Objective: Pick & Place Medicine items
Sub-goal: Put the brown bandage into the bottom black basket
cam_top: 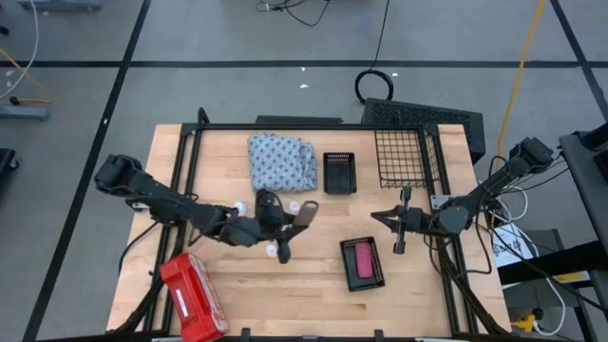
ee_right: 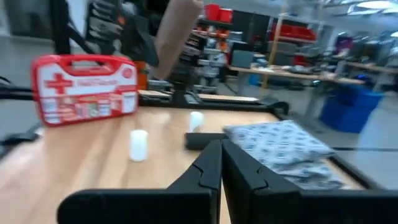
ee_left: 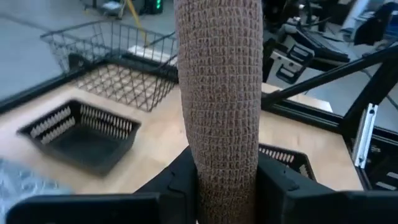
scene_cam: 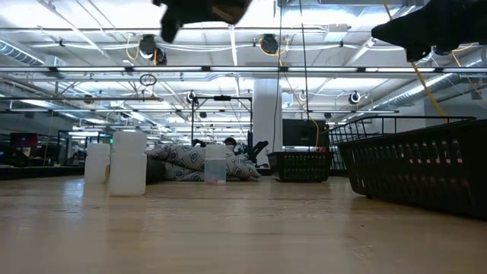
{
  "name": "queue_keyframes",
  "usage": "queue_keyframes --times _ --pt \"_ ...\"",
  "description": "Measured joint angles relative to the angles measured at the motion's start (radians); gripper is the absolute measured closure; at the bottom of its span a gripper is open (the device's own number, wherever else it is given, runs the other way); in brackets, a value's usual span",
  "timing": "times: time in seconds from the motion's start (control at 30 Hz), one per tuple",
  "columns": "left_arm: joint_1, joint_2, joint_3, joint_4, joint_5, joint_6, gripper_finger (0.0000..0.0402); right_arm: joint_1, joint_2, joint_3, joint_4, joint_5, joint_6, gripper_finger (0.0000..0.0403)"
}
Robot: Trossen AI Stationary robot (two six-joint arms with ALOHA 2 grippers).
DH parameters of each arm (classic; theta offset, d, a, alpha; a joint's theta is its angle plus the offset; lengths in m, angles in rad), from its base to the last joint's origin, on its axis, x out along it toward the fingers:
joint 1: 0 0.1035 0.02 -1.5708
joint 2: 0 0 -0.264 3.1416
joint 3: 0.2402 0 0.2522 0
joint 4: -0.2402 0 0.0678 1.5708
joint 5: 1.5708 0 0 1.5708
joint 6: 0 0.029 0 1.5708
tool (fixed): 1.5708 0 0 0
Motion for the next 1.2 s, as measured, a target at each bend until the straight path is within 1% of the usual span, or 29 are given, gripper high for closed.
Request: queue_keyframes --times 0.1,0.2,0.27,0.37,0.47,0.53,0.63,0.7,0.77,0.87,1.03,1.2 --pt "0.036 0.052 0.000 0.066 0.075 0.039 0.0298 -0.036 0.018 0.000 0.068 -0.110 0.034 0.0401" --pt "0.072 0.114 0.000 0.156 0.173 0.052 0.0298 -0.064 0.073 0.000 0.184 -0.204 0.032 0.0381" --pt "0.092 0.158 0.000 0.224 0.247 0.061 0.0298 -0.078 0.127 0.000 0.257 -0.238 0.031 0.0355" --pt "0.112 0.216 0.000 0.323 0.343 0.075 0.0298 -0.097 0.225 0.000 0.363 -0.264 0.032 0.0304" --pt "0.122 0.259 0.000 0.393 0.401 0.093 0.0298 -0.112 0.327 0.000 0.490 -0.266 0.032 0.0249" --pt "0.124 0.279 0.000 0.414 0.412 0.120 0.0298 -0.122 0.388 0.000 0.592 -0.272 0.032 0.0215" --pt "0.125 0.299 0.000 0.414 0.412 0.189 0.0298 -0.143 0.467 0.000 0.720 -0.342 0.046 0.0174" --pt "0.125 0.310 0.000 0.416 0.411 0.220 0.0298 -0.161 0.510 0.000 0.784 -0.404 0.076 0.0155" --pt "0.125 0.311 0.000 0.414 0.412 0.228 0.0298 -0.176 0.543 0.004 0.817 -0.431 0.099 0.0143" --pt "0.125 0.310 0.000 0.417 0.412 0.235 0.0298 -0.196 0.583 0.022 0.813 -0.422 0.107 0.0136" --pt "0.125 0.310 0.000 0.417 0.411 0.274 0.0298 -0.220 0.653 0.083 0.811 -0.424 0.110 0.0139" --pt "0.125 0.310 0.000 0.418 0.411 0.275 0.0298 -0.220 0.728 0.164 0.810 -0.478 0.099 0.0140"
